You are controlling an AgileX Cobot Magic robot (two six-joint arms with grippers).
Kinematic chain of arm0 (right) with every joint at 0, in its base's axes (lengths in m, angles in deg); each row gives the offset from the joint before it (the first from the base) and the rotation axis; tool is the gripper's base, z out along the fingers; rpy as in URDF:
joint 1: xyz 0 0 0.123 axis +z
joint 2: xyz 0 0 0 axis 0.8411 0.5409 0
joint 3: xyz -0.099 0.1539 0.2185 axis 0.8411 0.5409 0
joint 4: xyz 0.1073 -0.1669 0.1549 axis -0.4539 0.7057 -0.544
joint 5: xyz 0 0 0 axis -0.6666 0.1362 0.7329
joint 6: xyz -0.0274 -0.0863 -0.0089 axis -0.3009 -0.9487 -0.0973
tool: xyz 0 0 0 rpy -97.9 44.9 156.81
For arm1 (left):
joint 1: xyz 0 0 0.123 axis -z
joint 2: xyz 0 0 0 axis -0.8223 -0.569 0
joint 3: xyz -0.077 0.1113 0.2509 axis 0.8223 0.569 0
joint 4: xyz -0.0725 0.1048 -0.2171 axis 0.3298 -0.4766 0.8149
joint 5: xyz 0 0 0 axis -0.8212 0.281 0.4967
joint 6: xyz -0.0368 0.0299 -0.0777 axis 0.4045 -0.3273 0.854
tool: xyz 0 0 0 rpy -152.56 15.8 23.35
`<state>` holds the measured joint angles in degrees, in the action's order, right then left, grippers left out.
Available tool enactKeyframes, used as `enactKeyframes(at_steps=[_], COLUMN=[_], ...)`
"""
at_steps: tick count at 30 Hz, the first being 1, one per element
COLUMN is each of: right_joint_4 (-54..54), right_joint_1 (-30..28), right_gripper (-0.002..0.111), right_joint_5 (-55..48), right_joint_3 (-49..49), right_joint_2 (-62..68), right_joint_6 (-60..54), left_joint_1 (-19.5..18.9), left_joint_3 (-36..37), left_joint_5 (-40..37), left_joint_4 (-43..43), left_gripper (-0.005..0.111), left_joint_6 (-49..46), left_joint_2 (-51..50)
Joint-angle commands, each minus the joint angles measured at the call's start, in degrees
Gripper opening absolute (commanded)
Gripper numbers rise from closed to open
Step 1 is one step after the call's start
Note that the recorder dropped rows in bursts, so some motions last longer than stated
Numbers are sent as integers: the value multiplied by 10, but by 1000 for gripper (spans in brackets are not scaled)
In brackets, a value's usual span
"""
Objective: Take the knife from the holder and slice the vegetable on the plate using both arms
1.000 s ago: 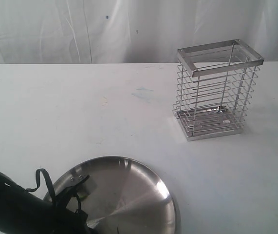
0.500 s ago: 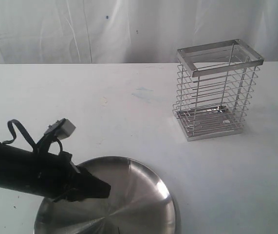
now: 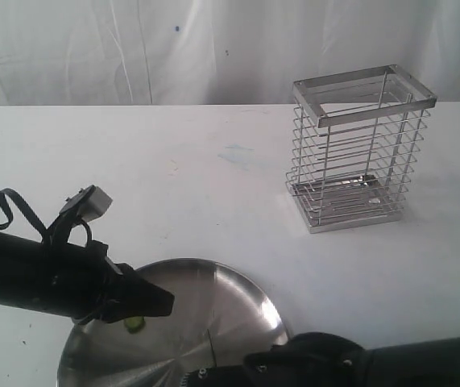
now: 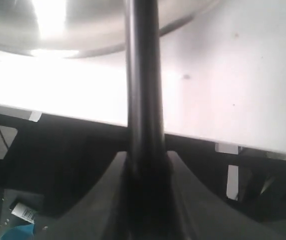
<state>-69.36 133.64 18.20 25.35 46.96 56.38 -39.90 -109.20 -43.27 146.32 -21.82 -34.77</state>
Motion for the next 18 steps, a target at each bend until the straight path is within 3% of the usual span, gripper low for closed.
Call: enactKeyframes(at_steps=[1, 6, 11, 18], right_joint_4=[50, 94, 80, 72], right_joint_1=[-9, -16, -21, 48], right_gripper=[0, 0, 0, 0], right_joint_5=[-15, -59, -121, -84], right_joint_3=[-18, -48, -57, -57], right_joint_2=[-9, -21, -49, -72], right_joint_6=[-1, 12, 12, 123], left_joint_1=[-3, -16, -37, -40], left_joint_3=[-1, -1, -1, -1], left_joint_5=[-7, -7, -13, -42], left_joint_4=[44, 112, 111, 97], left_gripper=[0, 0, 0, 0], left_joint_6=[-25, -78, -77, -77], left_joint_2=[7, 7, 7, 7])
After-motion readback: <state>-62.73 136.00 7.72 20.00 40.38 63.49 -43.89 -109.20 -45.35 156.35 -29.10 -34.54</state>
